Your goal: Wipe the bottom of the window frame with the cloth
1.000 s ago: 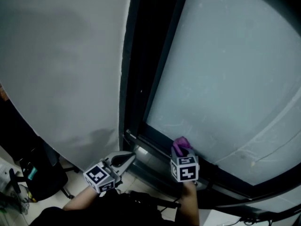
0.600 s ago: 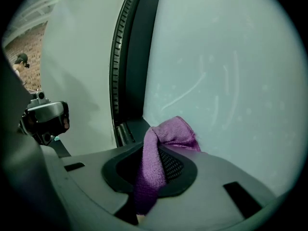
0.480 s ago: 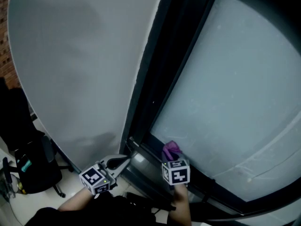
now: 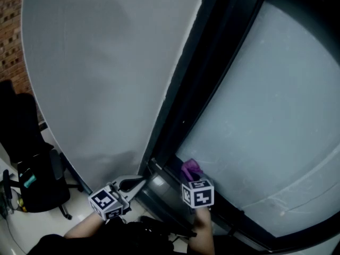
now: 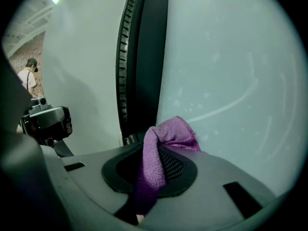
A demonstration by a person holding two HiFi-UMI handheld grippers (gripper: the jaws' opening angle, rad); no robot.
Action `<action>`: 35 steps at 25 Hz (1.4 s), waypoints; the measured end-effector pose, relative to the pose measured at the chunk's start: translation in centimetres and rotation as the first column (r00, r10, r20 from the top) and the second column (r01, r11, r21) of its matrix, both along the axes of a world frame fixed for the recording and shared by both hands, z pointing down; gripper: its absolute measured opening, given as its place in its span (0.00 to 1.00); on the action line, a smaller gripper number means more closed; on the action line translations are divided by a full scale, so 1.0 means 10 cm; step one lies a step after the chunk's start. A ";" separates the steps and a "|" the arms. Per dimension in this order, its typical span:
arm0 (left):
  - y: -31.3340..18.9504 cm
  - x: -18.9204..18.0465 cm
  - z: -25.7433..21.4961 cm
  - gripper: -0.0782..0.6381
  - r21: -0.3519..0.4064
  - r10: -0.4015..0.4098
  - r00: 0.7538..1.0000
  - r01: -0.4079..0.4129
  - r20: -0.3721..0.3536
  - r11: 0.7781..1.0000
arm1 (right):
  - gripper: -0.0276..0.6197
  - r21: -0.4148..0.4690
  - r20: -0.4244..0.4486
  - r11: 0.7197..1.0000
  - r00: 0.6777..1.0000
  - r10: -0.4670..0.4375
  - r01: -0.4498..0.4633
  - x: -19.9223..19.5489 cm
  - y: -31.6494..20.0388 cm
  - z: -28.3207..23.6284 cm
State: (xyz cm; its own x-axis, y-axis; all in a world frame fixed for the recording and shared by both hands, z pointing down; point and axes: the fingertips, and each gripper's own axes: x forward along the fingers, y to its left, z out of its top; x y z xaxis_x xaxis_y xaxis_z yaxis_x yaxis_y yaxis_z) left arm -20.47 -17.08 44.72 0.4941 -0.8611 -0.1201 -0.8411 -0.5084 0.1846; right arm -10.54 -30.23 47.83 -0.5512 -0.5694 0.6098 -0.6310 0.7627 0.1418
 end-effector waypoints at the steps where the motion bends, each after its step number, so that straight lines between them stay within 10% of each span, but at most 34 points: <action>1: 0.01 -0.01 0.01 0.11 -0.004 -0.006 1.000 0.006 -0.004 1.000 | 0.14 -0.004 0.003 1.000 1.000 -0.011 0.011 -0.04 0.00 0.01; 35: 0.24 -0.52 0.17 0.11 0.011 -0.158 0.987 0.158 0.016 0.987 | 0.14 0.079 -0.142 0.984 0.979 -0.145 0.158 -0.63 0.05 0.07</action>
State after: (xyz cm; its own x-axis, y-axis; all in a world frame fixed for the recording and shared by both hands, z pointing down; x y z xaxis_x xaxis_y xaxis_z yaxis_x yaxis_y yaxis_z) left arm -25.63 -14.63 46.38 0.3536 -0.9275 -0.1213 -0.9140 -0.3702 0.1659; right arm -16.83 -29.68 48.49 -0.5514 -0.5409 0.6351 -0.4795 0.8285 0.2894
